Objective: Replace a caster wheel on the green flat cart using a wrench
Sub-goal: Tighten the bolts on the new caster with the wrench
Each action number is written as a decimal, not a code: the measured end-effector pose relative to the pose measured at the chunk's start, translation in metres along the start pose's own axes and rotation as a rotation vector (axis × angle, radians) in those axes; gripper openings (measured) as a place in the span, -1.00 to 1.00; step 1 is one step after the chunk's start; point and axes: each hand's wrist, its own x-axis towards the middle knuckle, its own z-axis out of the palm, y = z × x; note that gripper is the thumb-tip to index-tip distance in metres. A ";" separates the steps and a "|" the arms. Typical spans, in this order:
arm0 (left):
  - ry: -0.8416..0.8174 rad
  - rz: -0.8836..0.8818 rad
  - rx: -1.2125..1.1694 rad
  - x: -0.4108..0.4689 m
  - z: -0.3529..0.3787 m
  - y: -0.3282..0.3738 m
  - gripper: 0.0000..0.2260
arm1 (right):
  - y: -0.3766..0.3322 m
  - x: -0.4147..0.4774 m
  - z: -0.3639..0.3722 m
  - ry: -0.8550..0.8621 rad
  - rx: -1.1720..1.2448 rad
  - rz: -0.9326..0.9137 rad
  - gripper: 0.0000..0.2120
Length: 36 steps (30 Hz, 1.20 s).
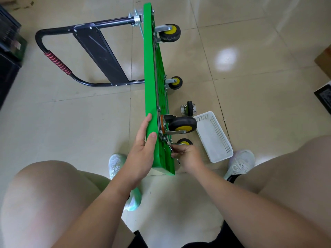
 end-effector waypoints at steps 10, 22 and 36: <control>-0.015 -0.001 -0.046 0.001 -0.001 -0.003 -0.53 | 0.000 0.014 0.000 0.002 -0.086 -0.072 -0.66; -0.016 0.013 -0.071 0.003 -0.001 -0.005 -0.57 | -0.011 0.017 0.010 0.017 -0.089 -0.088 -0.60; -0.007 0.050 -0.089 0.006 -0.001 -0.012 -0.49 | -0.013 -0.019 0.007 -0.035 -0.201 -0.075 -0.69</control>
